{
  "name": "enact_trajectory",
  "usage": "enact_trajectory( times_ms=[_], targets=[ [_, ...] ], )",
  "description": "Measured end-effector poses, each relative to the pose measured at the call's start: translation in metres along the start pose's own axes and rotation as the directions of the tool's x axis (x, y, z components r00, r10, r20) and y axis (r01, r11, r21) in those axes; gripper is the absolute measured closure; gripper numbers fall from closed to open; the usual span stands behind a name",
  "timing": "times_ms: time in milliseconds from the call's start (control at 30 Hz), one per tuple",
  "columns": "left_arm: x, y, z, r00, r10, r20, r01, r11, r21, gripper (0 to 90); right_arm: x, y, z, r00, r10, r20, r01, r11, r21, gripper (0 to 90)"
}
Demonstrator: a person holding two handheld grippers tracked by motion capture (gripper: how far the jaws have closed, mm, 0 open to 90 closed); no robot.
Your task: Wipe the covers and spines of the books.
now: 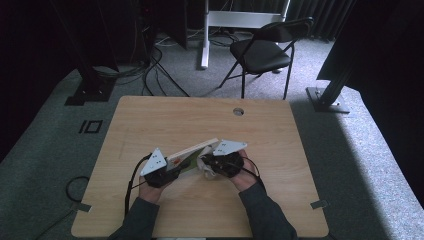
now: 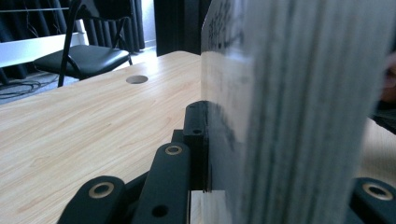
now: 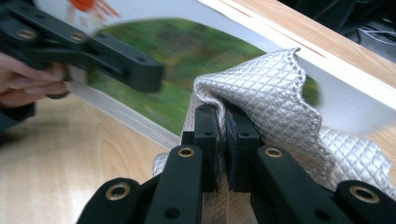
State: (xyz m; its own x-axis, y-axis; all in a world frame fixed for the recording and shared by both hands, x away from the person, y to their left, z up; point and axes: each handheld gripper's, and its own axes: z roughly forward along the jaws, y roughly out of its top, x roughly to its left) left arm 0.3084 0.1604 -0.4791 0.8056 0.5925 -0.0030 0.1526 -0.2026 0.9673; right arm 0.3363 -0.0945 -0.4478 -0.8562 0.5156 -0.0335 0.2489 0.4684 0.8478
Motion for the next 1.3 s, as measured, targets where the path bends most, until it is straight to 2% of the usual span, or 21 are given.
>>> enact_trajectory(
  times_ms=[100,233,333,700,967,1300],
  targets=[
    [0.001,0.0,-0.002,1.0,-0.002,-0.001,0.002,1.0,-0.003,78.1,-0.012,-0.006,-0.003,0.9985,0.037,0.041,-0.037,0.999,0.004,84.9],
    [0.002,0.001,-0.002,1.0,-0.006,0.0,0.006,0.9999,-0.009,78.1,-0.021,-0.012,-0.005,0.9949,0.079,0.063,-0.079,0.997,0.003,84.9],
    [0.001,0.001,-0.002,1.0,-0.004,-0.001,0.004,1.0,-0.008,78.1,-0.024,-0.014,-0.005,0.9939,0.088,0.067,-0.088,0.996,0.008,84.8],
    [0.002,0.002,-0.003,0.9999,-0.009,-0.004,0.009,0.9999,-0.014,78.1,-0.024,-0.023,0.006,0.9943,0.082,0.068,-0.086,0.995,0.054,84.8],
    [0.001,0.003,-0.005,0.9999,-0.016,-0.001,0.016,0.9995,-0.028,78.1,-0.018,-0.033,0.018,0.9968,0.07,0.04,-0.074,0.992,0.105,84.8],
    [0.002,0.003,-0.006,0.9998,-0.02,-0.007,0.019,0.9992,-0.036,78.1,-0.009,-0.029,0.024,0.9984,0.056,0.01,-0.056,0.993,0.104,84.7]
  ],
)
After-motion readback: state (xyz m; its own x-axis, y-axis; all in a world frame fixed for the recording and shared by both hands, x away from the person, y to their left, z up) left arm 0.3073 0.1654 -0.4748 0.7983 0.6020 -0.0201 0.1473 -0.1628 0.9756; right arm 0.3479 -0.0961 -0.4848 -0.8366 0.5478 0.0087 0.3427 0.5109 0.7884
